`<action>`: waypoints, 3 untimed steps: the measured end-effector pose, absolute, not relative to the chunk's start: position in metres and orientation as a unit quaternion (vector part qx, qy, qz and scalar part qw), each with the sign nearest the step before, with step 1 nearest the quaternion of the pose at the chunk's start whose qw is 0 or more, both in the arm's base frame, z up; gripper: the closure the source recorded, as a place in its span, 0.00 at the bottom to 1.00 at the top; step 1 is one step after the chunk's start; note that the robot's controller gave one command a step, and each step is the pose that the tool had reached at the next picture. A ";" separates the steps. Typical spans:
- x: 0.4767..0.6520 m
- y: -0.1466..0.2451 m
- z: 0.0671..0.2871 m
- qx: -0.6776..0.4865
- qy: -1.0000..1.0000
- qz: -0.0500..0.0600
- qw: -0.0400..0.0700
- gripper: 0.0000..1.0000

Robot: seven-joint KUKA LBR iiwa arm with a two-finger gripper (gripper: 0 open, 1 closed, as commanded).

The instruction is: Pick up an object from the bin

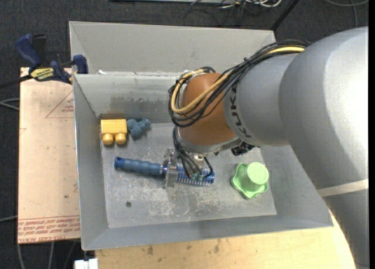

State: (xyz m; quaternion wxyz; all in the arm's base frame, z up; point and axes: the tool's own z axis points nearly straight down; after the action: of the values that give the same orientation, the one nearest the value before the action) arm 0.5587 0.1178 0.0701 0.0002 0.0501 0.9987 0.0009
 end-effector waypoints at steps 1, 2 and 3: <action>0.557 0.150 0.211 0.101 0.995 0.002 0.004 1.00; 0.614 0.131 0.158 0.027 1.000 -0.001 0.000 1.00; 0.621 0.141 0.251 0.025 1.000 0.001 0.005 1.00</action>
Offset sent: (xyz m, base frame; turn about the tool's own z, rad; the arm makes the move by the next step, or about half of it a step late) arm -0.0036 0.0300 0.1370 0.1065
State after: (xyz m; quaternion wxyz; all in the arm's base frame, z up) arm 0.6210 0.1408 0.2508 0.0048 0.0253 0.9997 0.0015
